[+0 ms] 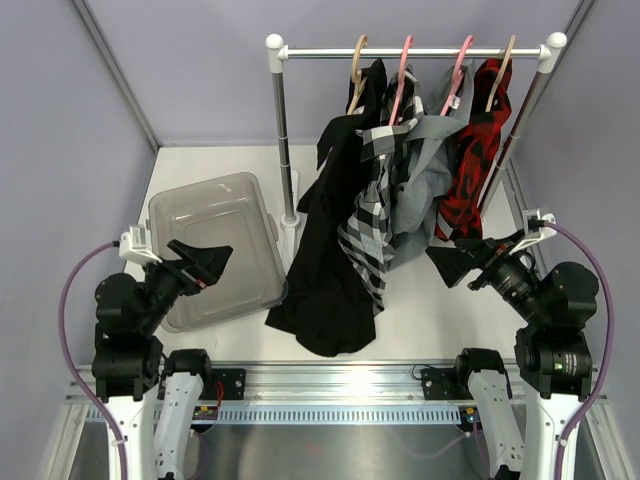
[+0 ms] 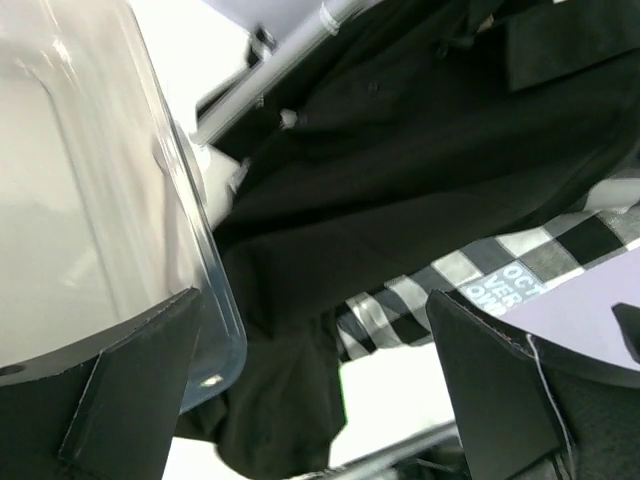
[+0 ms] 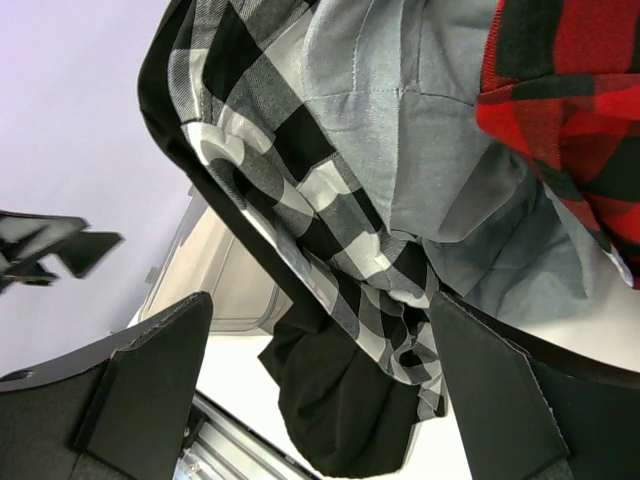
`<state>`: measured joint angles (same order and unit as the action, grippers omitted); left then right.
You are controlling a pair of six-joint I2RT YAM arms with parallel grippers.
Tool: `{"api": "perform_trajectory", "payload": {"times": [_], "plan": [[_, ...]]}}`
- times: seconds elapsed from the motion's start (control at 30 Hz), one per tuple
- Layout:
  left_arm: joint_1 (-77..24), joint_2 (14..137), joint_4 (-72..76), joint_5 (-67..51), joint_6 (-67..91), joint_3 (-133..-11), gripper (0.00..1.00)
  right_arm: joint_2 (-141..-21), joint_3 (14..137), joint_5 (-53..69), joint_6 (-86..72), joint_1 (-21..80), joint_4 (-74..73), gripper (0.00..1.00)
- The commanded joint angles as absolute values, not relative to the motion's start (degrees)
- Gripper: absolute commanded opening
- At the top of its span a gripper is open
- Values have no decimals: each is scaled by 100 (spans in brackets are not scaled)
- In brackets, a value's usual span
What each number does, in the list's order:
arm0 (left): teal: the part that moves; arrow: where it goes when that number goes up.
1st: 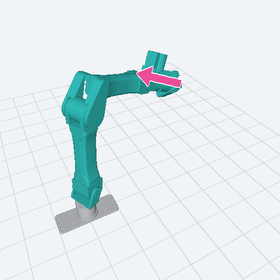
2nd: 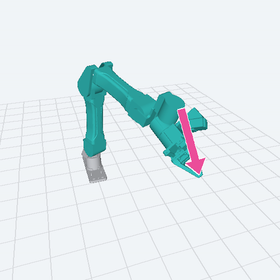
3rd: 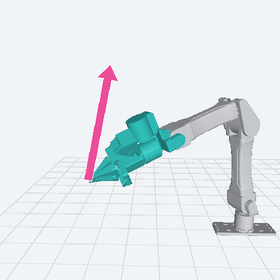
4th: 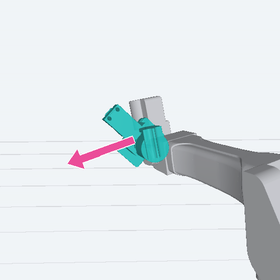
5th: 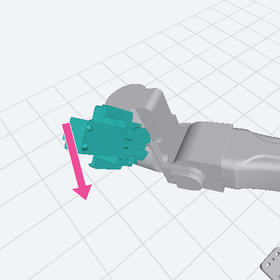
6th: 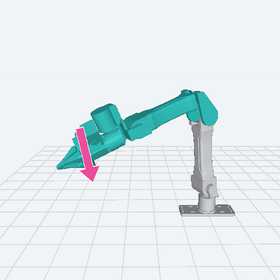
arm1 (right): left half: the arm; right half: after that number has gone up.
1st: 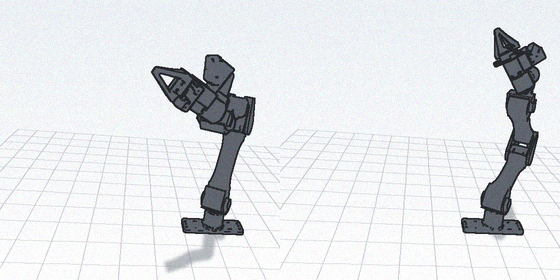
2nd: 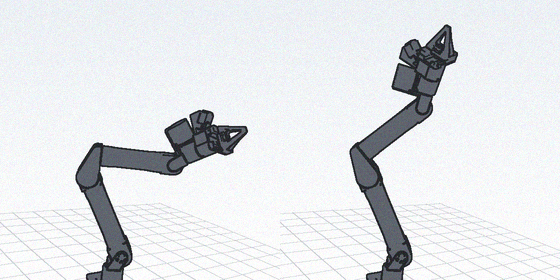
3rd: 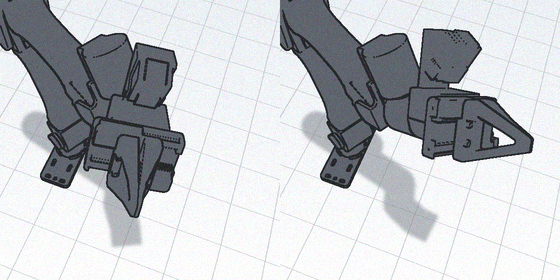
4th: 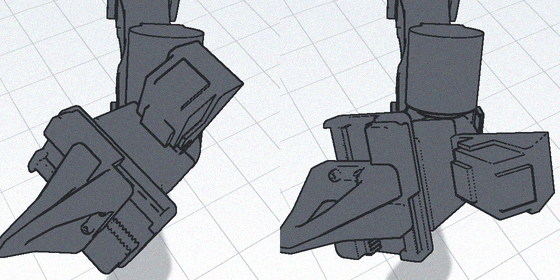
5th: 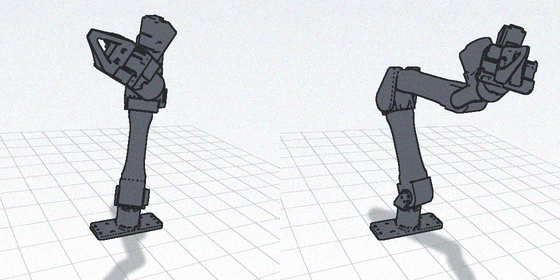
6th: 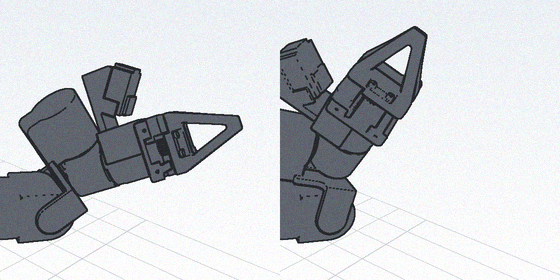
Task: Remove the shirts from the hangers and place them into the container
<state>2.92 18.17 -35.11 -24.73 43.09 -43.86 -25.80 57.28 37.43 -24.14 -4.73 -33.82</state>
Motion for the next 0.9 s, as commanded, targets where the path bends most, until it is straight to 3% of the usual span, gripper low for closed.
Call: {"api": "perform_trajectory", "payload": {"times": [0.0, 0.27, 0.37, 0.5, 0.63, 0.87], "plan": [[281, 2161, -4103, -2066, 3429, -5298, 99, -2689, 6011, 3673, -2320, -501, -3585, 99], [142, 3918, -3868, -1882, 2989, -6696, 99, -2645, 6205, 3639, -2347, -501, -3498, 99], [-735, 4823, -3657, -1084, 2831, -7370, 99, -2750, 6275, 3656, -2347, -501, -3446, 99], [-2703, 6176, -3929, 963, 2365, -8848, 99, -2979, 6258, 3604, -2294, -501, -3392, 99], [-3321, 7056, -3842, 1457, 2110, -9825, 99, -3120, 6267, 3639, -2311, -501, -3349, 99], [-3955, 7716, -2901, 1740, 1591, -10292, 98, -3155, 6319, 3656, -2303, -501, -3314, 100]]}}
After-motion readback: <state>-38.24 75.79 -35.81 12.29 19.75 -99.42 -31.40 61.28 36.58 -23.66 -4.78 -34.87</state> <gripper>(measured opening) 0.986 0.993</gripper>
